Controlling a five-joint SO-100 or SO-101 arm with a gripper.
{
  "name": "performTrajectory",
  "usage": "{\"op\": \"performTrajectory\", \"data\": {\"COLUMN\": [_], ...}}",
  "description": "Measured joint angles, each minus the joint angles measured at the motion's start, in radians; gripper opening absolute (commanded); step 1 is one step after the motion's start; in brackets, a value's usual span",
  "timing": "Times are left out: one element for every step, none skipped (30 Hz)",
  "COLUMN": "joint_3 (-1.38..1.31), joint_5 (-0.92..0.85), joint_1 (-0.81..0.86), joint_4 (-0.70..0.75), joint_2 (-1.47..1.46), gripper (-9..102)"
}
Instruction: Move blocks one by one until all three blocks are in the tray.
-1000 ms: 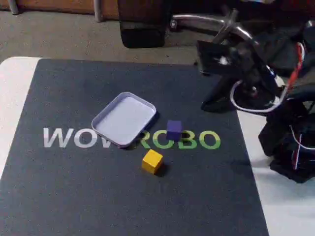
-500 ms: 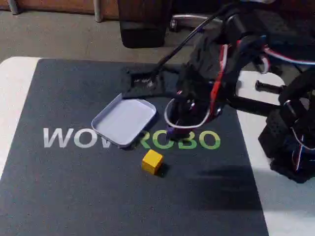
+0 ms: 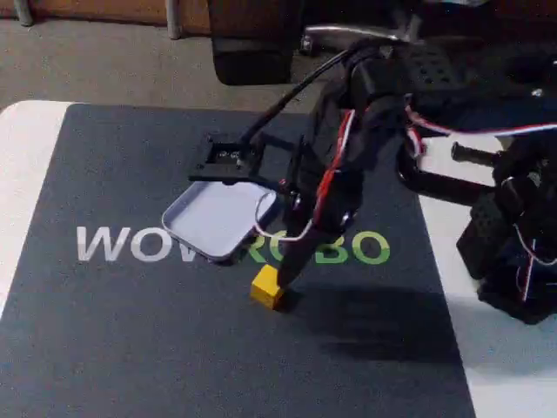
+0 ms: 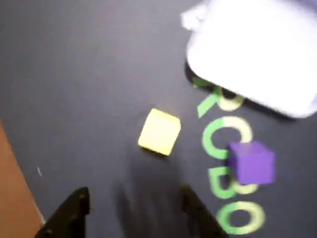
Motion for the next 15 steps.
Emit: {"op": "performTrajectory", "data": {"joint_3": [0.0,0.0,0.0,0.002,0.008,0.018,0.034,0.046,0.058,0.071,0.077,0.078,0.078,0.078,0.08], "joint_5": [0.023,0.043,0.061,0.077,0.091,0.103,0.114,0.121,0.124,0.127,0.127,0.127,0.127,0.127,0.127], "joint_1": [0.0,0.0,0.0,0.0,0.0,0.0,0.0,0.0,0.0,0.0,-0.002,-0.003,0.003,0.008,0.015], "joint_4": [-0.005,-0.009,-0.017,-0.028,-0.04,-0.055,-0.071,-0.089,-0.106,-0.123,-0.132,-0.14,-0.146,-0.152,-0.156], "joint_2": [-0.008,-0.015,-0.018,-0.018,-0.018,-0.018,-0.018,-0.018,-0.025,-0.031,-0.04,-0.054,-0.066,-0.074,-0.083], "gripper": [21,21,21,21,21,21,21,21,21,21,21,21,21,21,21]}}
